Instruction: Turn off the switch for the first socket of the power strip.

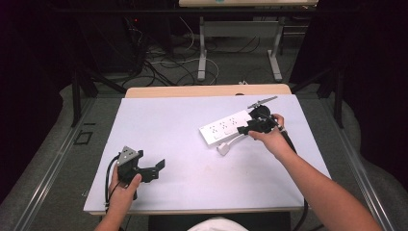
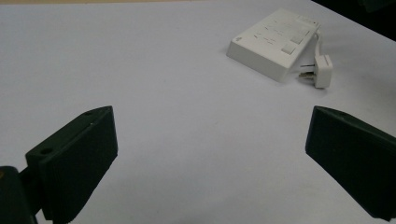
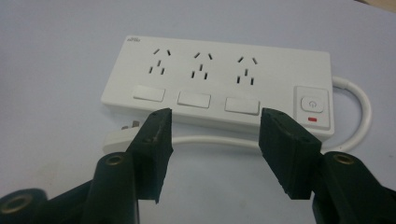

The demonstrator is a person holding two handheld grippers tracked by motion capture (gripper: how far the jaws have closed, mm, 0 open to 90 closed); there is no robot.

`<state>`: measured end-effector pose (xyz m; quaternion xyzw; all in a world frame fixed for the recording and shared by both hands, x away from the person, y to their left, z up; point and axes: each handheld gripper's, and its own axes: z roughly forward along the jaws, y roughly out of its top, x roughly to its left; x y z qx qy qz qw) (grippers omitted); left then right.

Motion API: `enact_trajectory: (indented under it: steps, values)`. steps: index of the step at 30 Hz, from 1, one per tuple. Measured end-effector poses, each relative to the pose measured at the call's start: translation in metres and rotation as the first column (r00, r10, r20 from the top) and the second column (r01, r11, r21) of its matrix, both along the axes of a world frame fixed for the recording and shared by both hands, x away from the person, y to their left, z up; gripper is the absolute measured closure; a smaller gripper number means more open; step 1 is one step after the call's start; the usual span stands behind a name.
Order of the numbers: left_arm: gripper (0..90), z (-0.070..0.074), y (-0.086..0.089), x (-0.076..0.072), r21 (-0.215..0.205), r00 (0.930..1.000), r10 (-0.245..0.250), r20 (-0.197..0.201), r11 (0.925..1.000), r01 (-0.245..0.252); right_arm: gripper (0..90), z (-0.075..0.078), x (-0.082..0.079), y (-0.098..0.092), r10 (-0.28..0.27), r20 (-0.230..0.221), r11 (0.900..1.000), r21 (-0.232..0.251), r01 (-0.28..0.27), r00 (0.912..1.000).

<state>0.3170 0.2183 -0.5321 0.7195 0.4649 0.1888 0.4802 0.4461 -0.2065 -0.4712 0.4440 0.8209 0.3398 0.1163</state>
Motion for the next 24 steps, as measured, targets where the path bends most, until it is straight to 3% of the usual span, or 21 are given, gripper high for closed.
enact_trajectory:
  steps: [4, 10, 16, 24]
  values:
    - [2.1, 0.000, 0.000, 0.000, 0.001, 1.0000, 0.000, 0.001, 1.0000, 0.000, 37.1, 0.002, -0.011, -0.004, 0.011, 0.002, 1.000, -0.002, -0.011, 0.9999]
    - [2.2, 0.000, -0.001, 0.000, -0.001, 1.0000, 0.000, -0.001, 1.0000, 0.000, 33.4, 0.004, -0.027, -0.014, 0.037, 0.049, 0.999, -0.015, -0.036, 0.9981]
    - [2.2, 0.000, 0.000, 0.000, 0.008, 1.0000, 0.001, -0.002, 1.0000, -0.001, 32.6, 0.006, -0.042, -0.031, 0.008, 0.026, 1.000, -0.002, -0.008, 0.9996]
    - [2.2, -0.001, -0.002, 0.000, 0.012, 1.0000, -0.002, -0.003, 0.9999, 0.002, 16.2, 0.005, -0.057, -0.058, -0.039, 0.046, 0.999, 0.013, 0.039, 0.9981]
